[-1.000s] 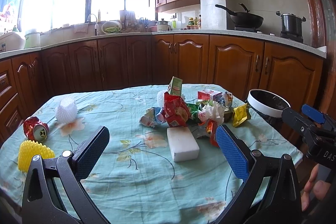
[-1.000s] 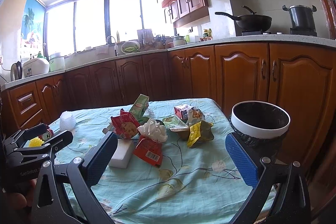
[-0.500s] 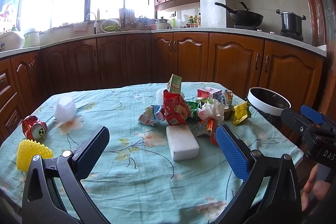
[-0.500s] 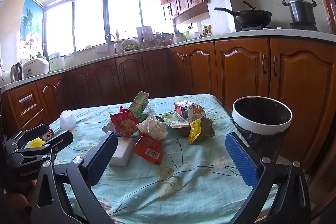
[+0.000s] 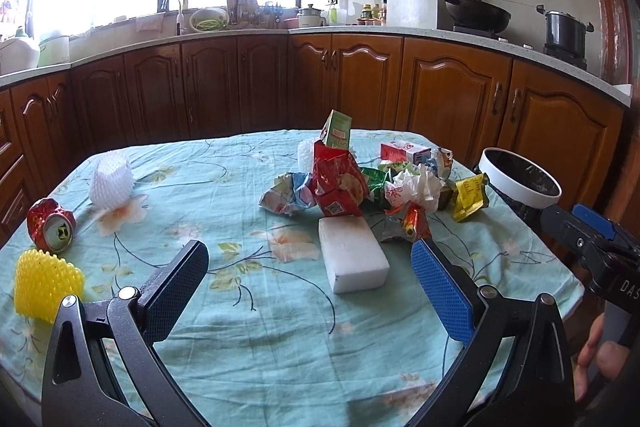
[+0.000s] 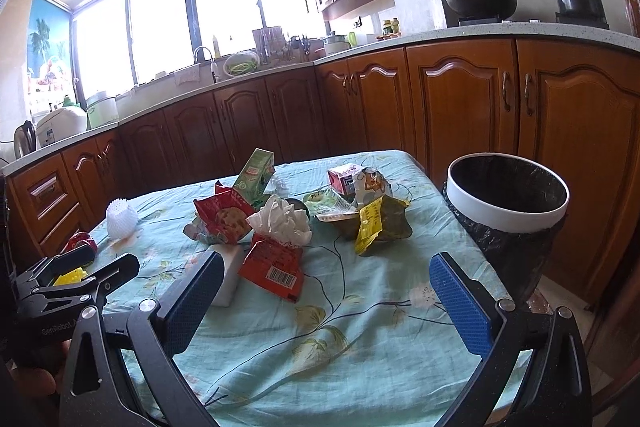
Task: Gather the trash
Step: 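Move the left tool to the white foam block and close on it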
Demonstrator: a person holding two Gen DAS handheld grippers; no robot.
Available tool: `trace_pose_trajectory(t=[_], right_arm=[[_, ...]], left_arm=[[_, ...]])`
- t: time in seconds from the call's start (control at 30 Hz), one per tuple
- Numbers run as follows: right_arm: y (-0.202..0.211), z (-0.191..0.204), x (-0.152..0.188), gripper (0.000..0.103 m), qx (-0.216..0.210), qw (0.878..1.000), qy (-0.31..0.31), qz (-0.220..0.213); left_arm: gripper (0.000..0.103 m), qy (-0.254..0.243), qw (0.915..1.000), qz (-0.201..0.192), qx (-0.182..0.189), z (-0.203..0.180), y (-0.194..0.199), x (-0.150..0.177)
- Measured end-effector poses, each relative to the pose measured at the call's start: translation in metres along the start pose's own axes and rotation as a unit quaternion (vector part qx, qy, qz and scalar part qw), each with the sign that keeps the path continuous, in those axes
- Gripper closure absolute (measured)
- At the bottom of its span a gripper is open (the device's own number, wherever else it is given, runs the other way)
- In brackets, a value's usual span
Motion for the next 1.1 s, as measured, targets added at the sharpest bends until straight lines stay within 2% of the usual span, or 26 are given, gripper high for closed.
trace_pose_trajectory(t=[0.27,0.4,0.57,0.63,0.73,0.83,1.0,1.1], right_arm=[[-0.027,0.004,0.005,0.001,-0.027,0.999,0.0,0.038],[-0.043,0.013,0.012,0.009,-0.048,0.997,0.004,0.065],[-0.063,-0.006,0.015,0.01,-0.034,0.995,-0.017,0.089],[-0.071,-0.021,0.014,0.014,-0.023,0.995,-0.033,0.096],[-0.084,-0.039,0.011,0.025,-0.013,0.993,-0.045,0.107],[-0.097,-0.049,0.008,0.032,-0.009,0.992,-0.05,0.115],[-0.115,-0.05,0.002,0.05,-0.014,0.991,-0.045,0.123],[-0.125,-0.049,0.0,0.054,-0.014,0.991,-0.038,0.128]], left_arm=[[0.0,-0.009,0.999,0.044,0.008,-0.008,-0.024,0.007],[0.0,-0.015,0.9973,0.071,0.012,-0.013,-0.04,0.013],[0.001,-0.019,0.9944,0.102,0.022,-0.019,-0.06,0.017],[0.001,-0.021,0.9933,0.112,0.021,-0.02,-0.068,0.019],[0.002,-0.014,0.9908,0.133,0.021,-0.02,-0.082,0.022],[0.006,-0.009,0.9884,0.15,0.024,-0.021,-0.094,0.024],[0.014,-0.021,0.9858,0.166,0.021,-0.026,-0.11,0.025],[0.023,-0.024,0.9835,0.178,0.023,-0.028,-0.117,0.028]])
Point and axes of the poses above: each gripper's, at about its wrist camera, not at the fingertips, and y roughly against the way its jaws point, z to its left, x to its underside, the point moved 10 cm from there along -y, roughly the way its jaws point, and after that the axes turned 5 degrees about y, right-handed, at the moved point
